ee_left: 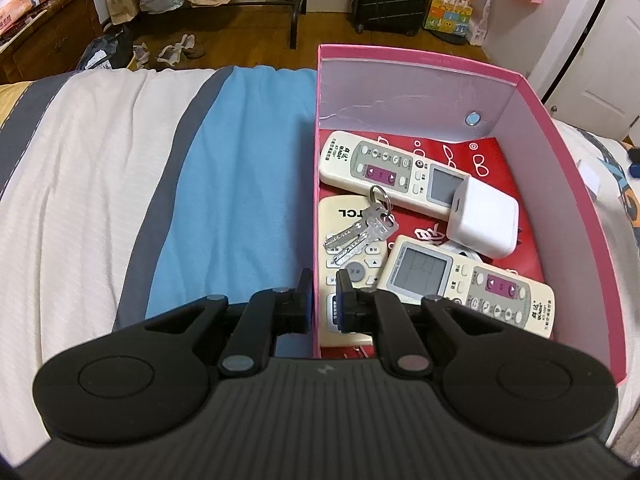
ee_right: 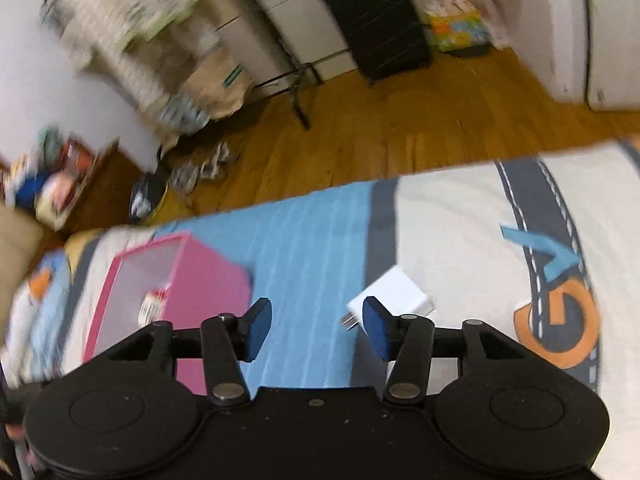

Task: Organize rigid objects
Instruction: 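Grasp the remaining white cube charger on the bed with the right gripper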

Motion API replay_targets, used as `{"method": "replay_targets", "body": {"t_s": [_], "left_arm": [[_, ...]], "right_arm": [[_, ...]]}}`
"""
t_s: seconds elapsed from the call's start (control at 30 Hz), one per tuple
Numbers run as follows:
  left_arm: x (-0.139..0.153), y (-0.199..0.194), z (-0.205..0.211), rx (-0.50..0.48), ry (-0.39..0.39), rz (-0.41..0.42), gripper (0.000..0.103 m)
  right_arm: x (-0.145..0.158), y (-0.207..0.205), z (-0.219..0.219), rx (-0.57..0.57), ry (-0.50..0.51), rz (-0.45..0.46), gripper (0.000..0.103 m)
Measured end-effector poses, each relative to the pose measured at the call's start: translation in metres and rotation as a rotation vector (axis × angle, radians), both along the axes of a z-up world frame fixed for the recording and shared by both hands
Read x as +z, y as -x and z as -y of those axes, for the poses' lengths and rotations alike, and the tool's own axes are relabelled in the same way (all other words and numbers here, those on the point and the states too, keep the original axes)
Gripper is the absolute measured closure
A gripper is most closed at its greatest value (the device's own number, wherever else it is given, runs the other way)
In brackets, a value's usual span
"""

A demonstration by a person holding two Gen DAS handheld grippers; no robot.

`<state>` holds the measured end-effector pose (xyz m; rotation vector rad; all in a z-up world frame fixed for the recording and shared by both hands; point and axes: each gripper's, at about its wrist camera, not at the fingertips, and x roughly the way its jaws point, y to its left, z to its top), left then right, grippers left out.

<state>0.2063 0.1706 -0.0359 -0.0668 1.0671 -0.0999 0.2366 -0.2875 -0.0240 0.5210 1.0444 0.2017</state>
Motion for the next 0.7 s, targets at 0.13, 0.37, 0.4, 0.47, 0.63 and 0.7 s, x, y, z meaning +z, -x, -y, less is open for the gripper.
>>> {"method": "replay_targets", "body": {"t_s": [0.13, 0.37, 0.4, 0.47, 0.63, 0.7], "left_arm": [[0.001, -0.002, -0.002, 0.010, 0.012, 0.002, 0.095], [0.000, -0.002, -0.003, 0.008, 0.010, 0.006, 0.095], [0.000, -0.001, -0.003, 0.008, 0.010, 0.007, 0.095], [0.000, -0.001, -0.004, 0.009, 0.014, 0.007, 0.095], [-0.001, -0.002, -0.003, 0.010, 0.012, 0.006, 0.095], [-0.001, -0.002, -0.001, 0.007, 0.006, 0.007, 0.095]], "right_arm": [[-0.036, -0.003, 0.018, -0.068, -0.062, -0.114, 0.047], [-0.079, -0.017, 0.013, -0.150, -0.139, -0.202, 0.047], [-0.080, -0.020, 0.011, -0.158, -0.137, -0.196, 0.047], [-0.082, -0.025, 0.008, -0.175, -0.140, -0.185, 0.045], [-0.091, -0.030, 0.012, -0.243, -0.188, -0.177, 0.044], [-0.097, -0.032, 0.021, -0.287, -0.244, -0.181, 0.044]]}}
